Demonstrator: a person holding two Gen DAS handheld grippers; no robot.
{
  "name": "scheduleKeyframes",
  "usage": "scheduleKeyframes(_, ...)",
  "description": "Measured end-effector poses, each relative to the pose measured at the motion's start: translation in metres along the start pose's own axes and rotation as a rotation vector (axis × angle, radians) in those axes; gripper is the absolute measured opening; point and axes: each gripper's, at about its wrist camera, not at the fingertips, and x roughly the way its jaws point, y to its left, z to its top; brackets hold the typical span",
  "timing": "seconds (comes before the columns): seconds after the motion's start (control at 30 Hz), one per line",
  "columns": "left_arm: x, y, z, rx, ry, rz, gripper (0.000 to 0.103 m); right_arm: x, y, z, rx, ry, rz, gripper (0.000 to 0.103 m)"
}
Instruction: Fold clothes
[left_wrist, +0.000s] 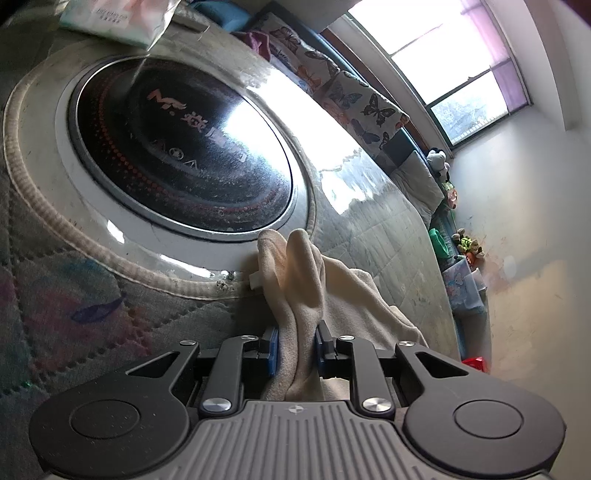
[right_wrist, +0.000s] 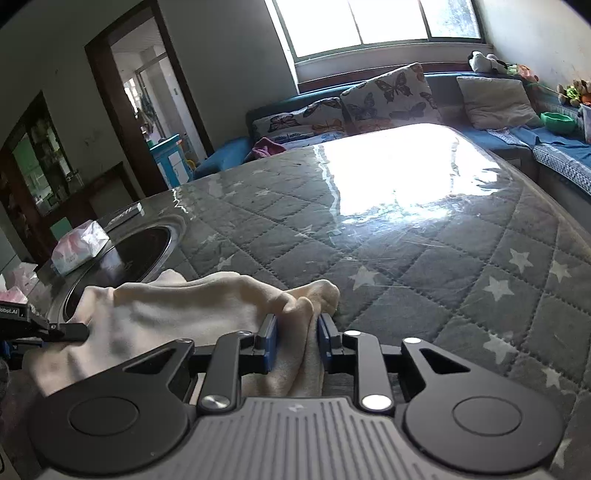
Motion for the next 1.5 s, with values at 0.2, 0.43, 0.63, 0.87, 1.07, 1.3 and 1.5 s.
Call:
scheduleKeyframes(0.2,-0.003,-0.015,0.003,0.062,-0.012,-0.013,0.016,-0.018,0.008,0.003,-0.035,-0.062,-0.009,0.01)
scheduleKeyframes(0.43,0.008,-0.049,0.002,0.144,0.001,-0.07,0.015,-0.05,0.009,0.018,-0.066,-0.151,-0.052,0.01)
scheduleKeyframes(0.63,0.03,-0.081,-0.003,0.186,0.028,-0.114,0.015,-0.076,-0.002,0.029,-0.088,-0.198,-0.125,0.01)
scheduleKeyframes(0.87,0.052,-0.118,-0.009,0.239,0.056,-0.152,0.015,-0.104,-0.022,0.04,-0.094,-0.239,-0.211,0.01)
scheduleKeyframes(1.07,0.069,-0.15,-0.015,0.282,0.069,-0.171,0.015,-0.116,-0.038,0.051,-0.104,-0.25,-0.269,0.01)
scheduleKeyframes(1.3,0.087,-0.175,-0.025,0.313,0.087,-0.167,0.015,-0.124,-0.055,0.059,-0.097,-0.261,-0.314,0.01)
scheduleKeyframes(1.5,0.101,-0.187,-0.033,0.35,0.098,-0.146,0.015,-0.12,-0.07,0.06,-0.088,-0.247,-0.341,0.01)
